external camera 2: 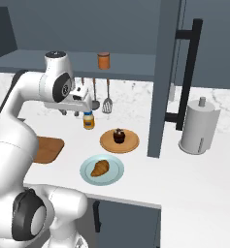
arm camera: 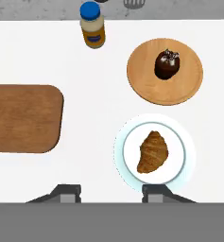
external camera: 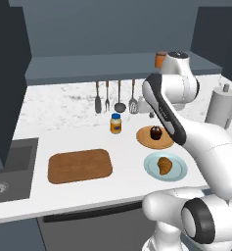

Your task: From the different types of pastries on the counter, select a croissant and place it on the cutting board. Then retrieve a jar of jam from the cabinet and place it alongside the croissant on the cutting board.

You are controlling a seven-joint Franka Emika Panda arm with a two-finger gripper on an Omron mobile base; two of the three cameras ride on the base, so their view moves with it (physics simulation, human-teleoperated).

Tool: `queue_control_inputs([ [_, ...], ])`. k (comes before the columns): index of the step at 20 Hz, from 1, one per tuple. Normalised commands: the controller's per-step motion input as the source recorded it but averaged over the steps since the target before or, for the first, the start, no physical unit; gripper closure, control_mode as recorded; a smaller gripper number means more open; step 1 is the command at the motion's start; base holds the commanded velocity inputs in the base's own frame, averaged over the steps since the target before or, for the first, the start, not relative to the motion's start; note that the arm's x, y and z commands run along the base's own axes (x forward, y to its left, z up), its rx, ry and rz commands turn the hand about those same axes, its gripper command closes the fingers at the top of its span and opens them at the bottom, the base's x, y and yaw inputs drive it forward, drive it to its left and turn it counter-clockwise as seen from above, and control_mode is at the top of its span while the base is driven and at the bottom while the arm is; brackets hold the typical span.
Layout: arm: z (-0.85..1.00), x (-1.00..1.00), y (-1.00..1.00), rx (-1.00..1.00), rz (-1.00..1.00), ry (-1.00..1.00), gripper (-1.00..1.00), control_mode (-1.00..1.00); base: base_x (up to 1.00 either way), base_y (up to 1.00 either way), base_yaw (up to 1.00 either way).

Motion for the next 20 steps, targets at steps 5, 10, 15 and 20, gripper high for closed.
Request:
queue_control_inputs([
  [5,0.12,0.08,-0.01,-0.01,0.0,-0.06,-1.0,-1.0,0.0,0.0,0.0],
  [10,0.62,0.02,-0.05,-0.08,0.0,-0.3,-1.0,-1.0,0.0,0.0,0.0],
  [15,0.51,0.21,-0.1,-0.07,-0.01,-0.21,-1.0,-1.0,0.0,0.0,0.0],
  [20,0.7,0.46,-0.33,0.0,0.0,-0.03,-1.0,-1.0,0.0,0.0,0.0],
])
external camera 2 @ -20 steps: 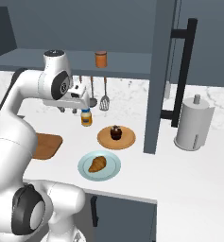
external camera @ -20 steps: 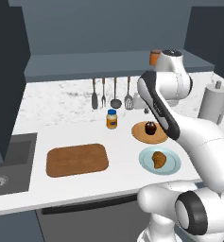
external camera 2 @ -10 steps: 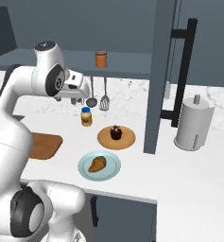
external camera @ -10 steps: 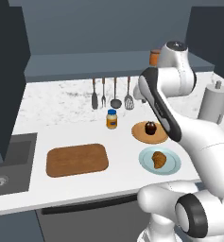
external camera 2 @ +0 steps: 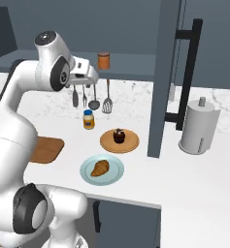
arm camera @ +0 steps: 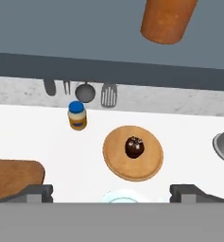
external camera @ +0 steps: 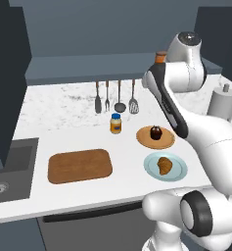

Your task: From the different types of pastries on the counter, select a croissant and place it on the cutting board. Then retrieve a jar of jam from the cabinet and place it alongside the croissant on the cutting board.

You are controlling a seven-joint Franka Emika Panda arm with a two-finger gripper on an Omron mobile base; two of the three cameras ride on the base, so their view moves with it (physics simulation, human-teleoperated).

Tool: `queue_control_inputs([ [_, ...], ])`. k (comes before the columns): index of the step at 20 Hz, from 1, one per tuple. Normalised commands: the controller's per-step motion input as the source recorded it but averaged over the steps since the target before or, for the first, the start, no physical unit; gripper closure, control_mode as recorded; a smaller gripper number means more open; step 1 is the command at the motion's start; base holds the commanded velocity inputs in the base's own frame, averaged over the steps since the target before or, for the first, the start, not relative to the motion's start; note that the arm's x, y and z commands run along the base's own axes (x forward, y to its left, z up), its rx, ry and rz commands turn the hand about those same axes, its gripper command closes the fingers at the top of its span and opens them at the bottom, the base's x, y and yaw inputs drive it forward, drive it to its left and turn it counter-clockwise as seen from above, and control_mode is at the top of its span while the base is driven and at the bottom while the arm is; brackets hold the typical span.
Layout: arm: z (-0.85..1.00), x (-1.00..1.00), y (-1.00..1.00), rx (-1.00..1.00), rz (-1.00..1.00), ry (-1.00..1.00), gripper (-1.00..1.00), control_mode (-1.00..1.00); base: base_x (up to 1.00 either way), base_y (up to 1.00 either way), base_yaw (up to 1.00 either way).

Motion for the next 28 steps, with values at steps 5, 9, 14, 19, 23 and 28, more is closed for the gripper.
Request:
queue_control_inputs([
  [5,0.78,0.25,-0.3,0.0,0.0,-0.03,-1.0,-1.0,0.0,0.0,0.0],
  [9,0.62,-0.08,-0.13,-0.06,-0.09,-0.23,-1.0,-1.0,0.0,0.0,0.0],
  [14,0.24,-0.11,-0.11,-0.03,-0.15,-0.3,-1.0,-1.0,0.0,0.0,0.0],
  [19,0.0,0.36,-0.09,0.02,-0.01,-0.01,-1.0,-1.0,0.0,0.0,0.0],
  [23,0.0,0.35,-0.2,0.03,0.0,0.0,-1.0,-1.0,0.0,0.0,0.0],
  [28,0.0,0.31,-0.16,0.04,0.0,0.0,-1.0,-1.0,0.0,0.0,0.0],
])
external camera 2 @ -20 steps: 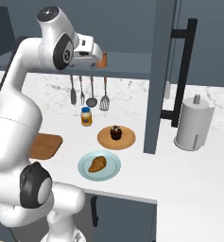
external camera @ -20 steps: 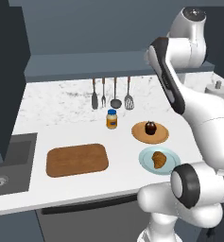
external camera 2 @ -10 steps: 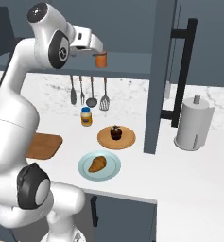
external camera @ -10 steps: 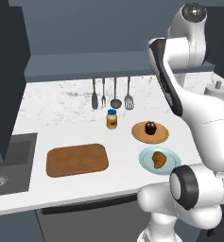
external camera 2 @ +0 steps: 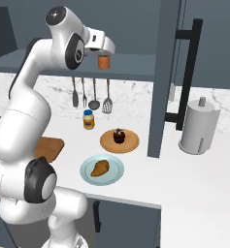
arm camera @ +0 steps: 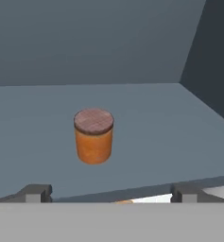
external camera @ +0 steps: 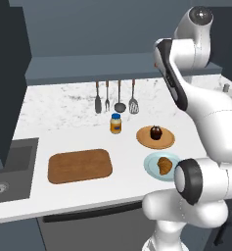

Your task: From the different types of pastries on the counter, select a croissant and place it on the cutting board. Then retrieve a jar of jam from the cabinet and place it alongside the croissant on the cutting board.

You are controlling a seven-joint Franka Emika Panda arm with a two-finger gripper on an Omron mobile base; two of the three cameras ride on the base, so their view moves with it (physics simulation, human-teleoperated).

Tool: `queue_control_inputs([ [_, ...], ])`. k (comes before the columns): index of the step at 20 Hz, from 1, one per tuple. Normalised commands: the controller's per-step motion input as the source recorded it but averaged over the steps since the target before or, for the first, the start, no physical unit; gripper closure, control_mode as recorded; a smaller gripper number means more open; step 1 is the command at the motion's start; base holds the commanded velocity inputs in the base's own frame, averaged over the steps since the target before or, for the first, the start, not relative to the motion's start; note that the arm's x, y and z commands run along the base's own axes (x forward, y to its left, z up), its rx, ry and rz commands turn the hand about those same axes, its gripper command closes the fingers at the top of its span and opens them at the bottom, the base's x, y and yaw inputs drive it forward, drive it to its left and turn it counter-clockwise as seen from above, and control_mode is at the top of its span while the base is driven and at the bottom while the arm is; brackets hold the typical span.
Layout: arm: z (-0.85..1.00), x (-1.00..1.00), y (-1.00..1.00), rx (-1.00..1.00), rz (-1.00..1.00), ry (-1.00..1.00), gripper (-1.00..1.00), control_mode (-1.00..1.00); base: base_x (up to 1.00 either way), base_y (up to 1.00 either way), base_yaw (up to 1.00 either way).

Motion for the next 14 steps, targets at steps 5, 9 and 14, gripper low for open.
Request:
queue_control_inputs([
  [5,0.0,0.16,0.0,0.0,0.0,0.0,-1.0,-1.0,0.0,0.0,0.0],
  [9,-0.1,0.22,0.0,0.0,0.0,0.0,-1.0,-1.0,0.0,0.0,0.0],
  [14,-0.08,0.02,0.0,0.01,0.0,0.0,-1.0,-1.0,0.0,0.0,0.0],
])
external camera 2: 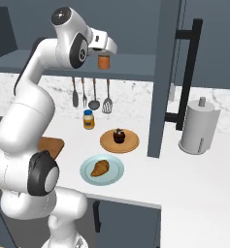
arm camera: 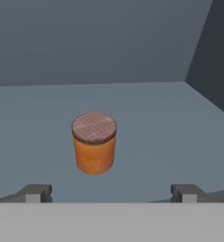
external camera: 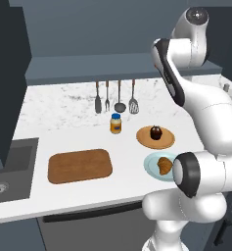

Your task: From the different types of pastries on the counter, select a croissant and place it on the cutting board. Then retrieve a jar of jam from the cabinet and place it alongside the croissant on the cutting board.

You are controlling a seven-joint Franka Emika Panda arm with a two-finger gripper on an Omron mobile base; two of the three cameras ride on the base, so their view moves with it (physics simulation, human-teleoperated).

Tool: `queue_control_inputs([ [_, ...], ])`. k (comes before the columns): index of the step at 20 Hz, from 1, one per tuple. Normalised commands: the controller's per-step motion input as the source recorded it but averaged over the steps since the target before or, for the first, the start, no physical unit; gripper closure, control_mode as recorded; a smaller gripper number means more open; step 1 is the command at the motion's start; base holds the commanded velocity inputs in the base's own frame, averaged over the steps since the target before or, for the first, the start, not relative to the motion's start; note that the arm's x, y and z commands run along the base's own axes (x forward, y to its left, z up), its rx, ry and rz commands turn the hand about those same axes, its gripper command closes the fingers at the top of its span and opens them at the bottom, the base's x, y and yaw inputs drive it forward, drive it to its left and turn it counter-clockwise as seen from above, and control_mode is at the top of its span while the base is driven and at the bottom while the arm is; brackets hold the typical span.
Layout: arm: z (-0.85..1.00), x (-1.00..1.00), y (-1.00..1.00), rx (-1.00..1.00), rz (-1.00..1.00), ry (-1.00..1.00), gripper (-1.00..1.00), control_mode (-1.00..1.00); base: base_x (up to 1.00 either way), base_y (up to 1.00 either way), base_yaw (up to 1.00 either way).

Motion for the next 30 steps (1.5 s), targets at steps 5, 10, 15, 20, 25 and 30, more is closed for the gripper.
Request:
queue_control_inputs([
  [5,-0.14,0.0,0.01,0.02,0.0,0.0,-1.0,-1.0,0.0,0.0,0.0],
  [10,-0.21,0.0,0.05,0.06,0.0,0.0,-1.0,-1.0,0.0,0.0,0.0],
  [15,-0.2,0.05,0.04,0.04,0.0,0.0,-1.0,-1.0,0.0,0.0,0.0],
  [20,-0.07,0.25,0.0,0.02,0.0,0.0,-1.0,-1.0,0.0,0.0,0.0],
  [25,0.0,0.45,0.0,0.02,0.0,-0.01,-1.0,-1.0,0.0,0.0,0.0],
  [30,0.06,0.34,0.0,0.05,0.0,0.0,-1.0,-1.0,0.0,0.0,0.0],
])
